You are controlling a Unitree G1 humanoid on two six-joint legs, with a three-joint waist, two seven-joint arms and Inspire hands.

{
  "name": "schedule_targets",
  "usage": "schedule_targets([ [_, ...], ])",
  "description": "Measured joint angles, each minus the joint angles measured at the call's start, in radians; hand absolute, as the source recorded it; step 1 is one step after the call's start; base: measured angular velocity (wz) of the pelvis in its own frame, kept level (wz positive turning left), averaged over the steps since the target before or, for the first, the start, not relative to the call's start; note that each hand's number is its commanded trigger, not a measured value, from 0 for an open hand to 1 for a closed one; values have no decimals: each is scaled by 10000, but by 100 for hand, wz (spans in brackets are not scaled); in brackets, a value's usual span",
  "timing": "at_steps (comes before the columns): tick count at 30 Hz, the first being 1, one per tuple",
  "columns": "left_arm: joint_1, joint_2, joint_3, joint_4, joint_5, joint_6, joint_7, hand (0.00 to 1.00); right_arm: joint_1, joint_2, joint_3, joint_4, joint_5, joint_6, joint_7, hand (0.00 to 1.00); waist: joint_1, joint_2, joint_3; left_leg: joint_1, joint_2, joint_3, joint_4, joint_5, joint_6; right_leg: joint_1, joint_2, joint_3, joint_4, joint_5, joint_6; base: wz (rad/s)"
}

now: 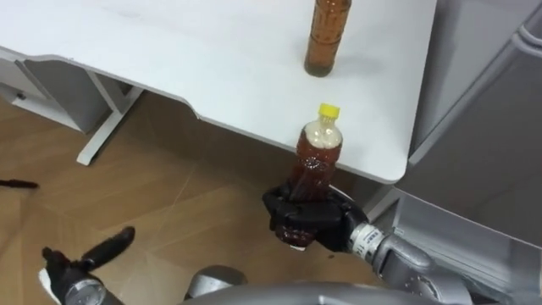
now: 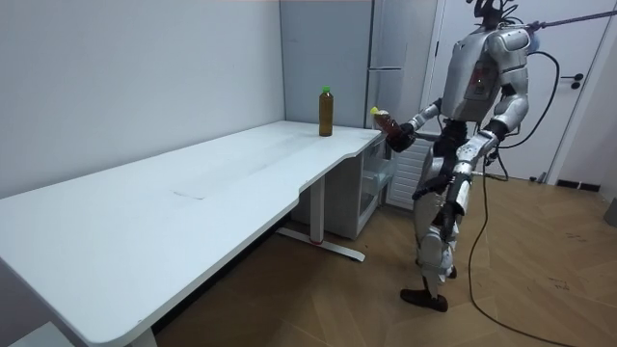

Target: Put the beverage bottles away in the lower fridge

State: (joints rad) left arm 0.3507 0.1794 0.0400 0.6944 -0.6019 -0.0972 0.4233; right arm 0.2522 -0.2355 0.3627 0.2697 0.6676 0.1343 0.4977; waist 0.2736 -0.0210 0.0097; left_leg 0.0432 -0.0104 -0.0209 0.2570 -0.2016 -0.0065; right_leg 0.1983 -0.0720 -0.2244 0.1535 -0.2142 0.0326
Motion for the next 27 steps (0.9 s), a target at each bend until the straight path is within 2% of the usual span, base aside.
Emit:
schedule_targets([
  [1, -29, 8, -99, 293, 69, 73, -156, 0, -23, -40, 2, 0, 0, 16, 0, 100, 4, 1, 0, -20, 8, 28, 0, -1, 0, -41, 0, 25, 13, 0, 0, -7],
  [3, 40, 7, -383, 1109, 67, 505, -687, 0, -96, -59, 3, 0, -1, 219, -3, 100, -212, -5, 0, -152, 6, 52, 5, 3, 2, -123, -1, 34, -9, 1, -1, -2],
  [7, 40, 15, -665, 1969, 154, 944, -1534, 0, -125, -59, -8, 0, 24, 390, -10, 100, -522, 9, 7, -164, -9, 38, -1, 2, 4, -109, -6, 8, -36, -1, 3, 3],
  [12, -234, 12, -1222, 2378, 2065, 1378, -2825, 0, -241, 1, -206, 0, 30, 394, -24, 100, -1087, 81, -3, -261, -1, 56, 10, 3, 4, -256, 1, 40, -19, -2, 6, -1],
  [15, -555, 107, -1417, 2594, 2620, 1433, -3313, 0, -254, -12, -389, 1, 28, 394, -111, 100, -1401, 129, -22, -313, -2, 90, -7, 4, 6, -319, 2, 108, 2, 11, 13, -3],
  [21, -798, 227, -1667, 2912, 2620, 1436, -3669, 0, -243, -52, -412, 278, 84, 394, -397, 100, -1869, 183, -37, -294, 51, 316, -195, 7, 10, -497, 4, 315, 160, 22, 13, -13],
  [27, -964, 228, -1745, 3141, 2887, 1439, -3783, 0, -241, -172, -726, 708, 394, 432, -621, 100, -1983, 233, -14, -318, 85, 484, -211, 6, 11, -605, 0, 365, 171, 56, 15, -8],
])
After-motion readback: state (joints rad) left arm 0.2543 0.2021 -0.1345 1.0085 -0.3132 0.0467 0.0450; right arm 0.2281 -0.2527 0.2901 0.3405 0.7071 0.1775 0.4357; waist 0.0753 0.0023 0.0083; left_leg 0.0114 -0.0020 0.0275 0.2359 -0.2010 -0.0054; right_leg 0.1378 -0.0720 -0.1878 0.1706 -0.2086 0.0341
